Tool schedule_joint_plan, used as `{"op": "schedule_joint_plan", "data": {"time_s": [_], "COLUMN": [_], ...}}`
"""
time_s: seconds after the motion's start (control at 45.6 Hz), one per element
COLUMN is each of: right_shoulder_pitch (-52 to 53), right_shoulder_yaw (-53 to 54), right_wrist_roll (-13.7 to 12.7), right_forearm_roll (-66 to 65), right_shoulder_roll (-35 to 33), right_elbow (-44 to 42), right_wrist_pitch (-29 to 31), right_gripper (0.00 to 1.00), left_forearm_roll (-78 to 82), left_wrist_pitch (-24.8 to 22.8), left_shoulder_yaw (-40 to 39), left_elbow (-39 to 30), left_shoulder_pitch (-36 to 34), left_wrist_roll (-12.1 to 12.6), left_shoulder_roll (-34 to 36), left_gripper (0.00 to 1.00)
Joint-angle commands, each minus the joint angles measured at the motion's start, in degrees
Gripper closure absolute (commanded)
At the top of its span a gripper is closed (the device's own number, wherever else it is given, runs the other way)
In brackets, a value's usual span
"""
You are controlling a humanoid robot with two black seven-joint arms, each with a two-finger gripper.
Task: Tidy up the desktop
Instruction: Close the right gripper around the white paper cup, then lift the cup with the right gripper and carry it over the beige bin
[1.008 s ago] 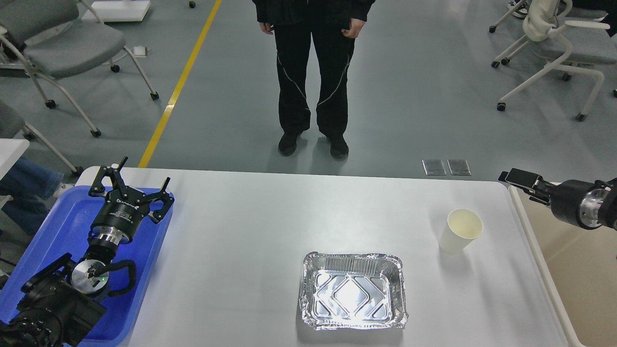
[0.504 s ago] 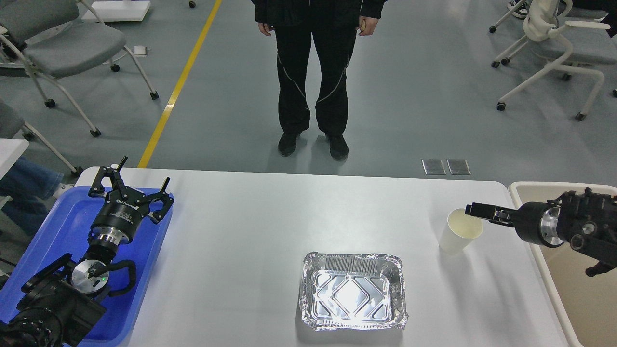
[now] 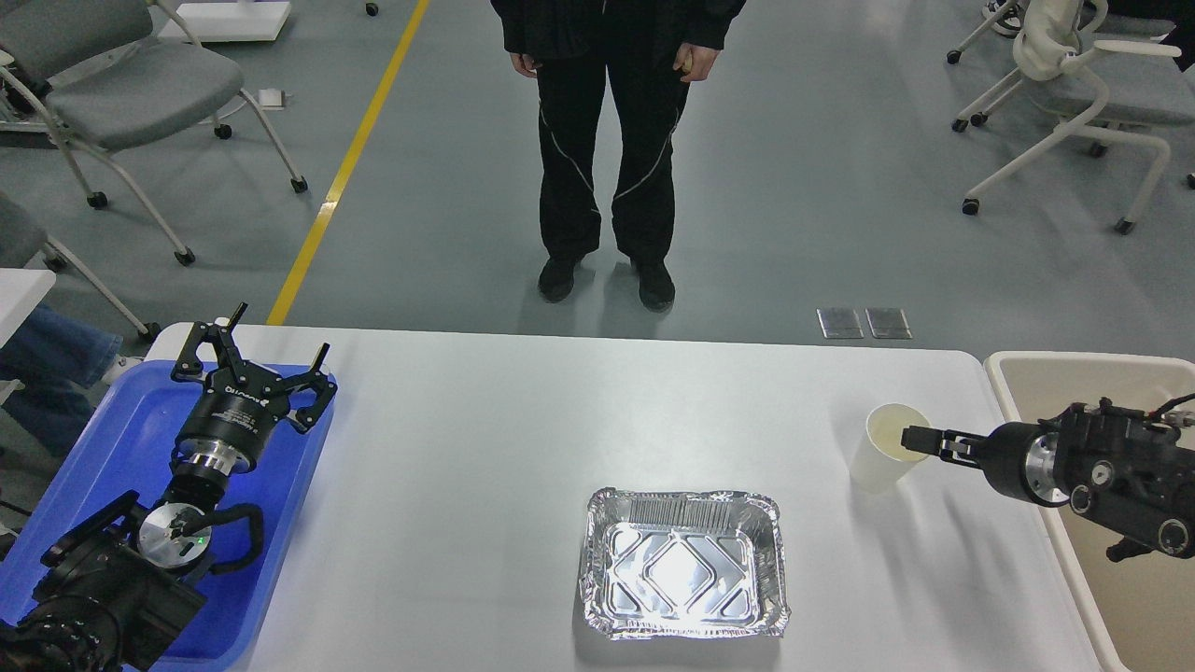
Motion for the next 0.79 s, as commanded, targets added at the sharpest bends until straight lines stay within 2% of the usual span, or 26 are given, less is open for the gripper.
{"op": "schedule_joint_plan", "data": {"time_s": [0.0,0.066,0.132,0.526,0.767], "right_shoulder_pitch": [-1.13,-1.04,-1.04,0.19,0.28], "right_shoulder_yaw": [-0.43,-0.95,-0.96,0.27,6.16], "right_wrist_roll": [0.00,0.00,0.00,0.26,2.28], "right_forearm_roll": [-0.03,0.23,0.58,1.20,4.45], "right_shoulder_roll": [1.55,1.55,1.55,1.47,-0.55], "right_elbow": [-1.79,-1.79,-1.79,-1.26,0.67], "right_wrist_pitch": [-0.27,-0.27,-0.27,-0.27,0.26], "right_gripper": [0.70,0.88,1.00,1.00,1.00], "left_forearm_roll": [0.00,0.00,0.00,0.00,0.00], "left_wrist_pitch": [0.00,0.00,0.00,0.00,0.00], "left_shoulder_yaw": [0.00,0.00,0.00,0.00,0.00], "left_elbow": [0.07,-0.02,0.07,0.07,-0.02], "left_shoulder_pitch": [0.00,0.00,0.00,0.00,0.00], "left_wrist_roll": [0.00,0.00,0.00,0.00,0.00], "left_shoulder_roll": [0.00,0.00,0.00,0.00,0.00], "left_gripper": [0.00,0.00,0.00,0.00,0.00]}}
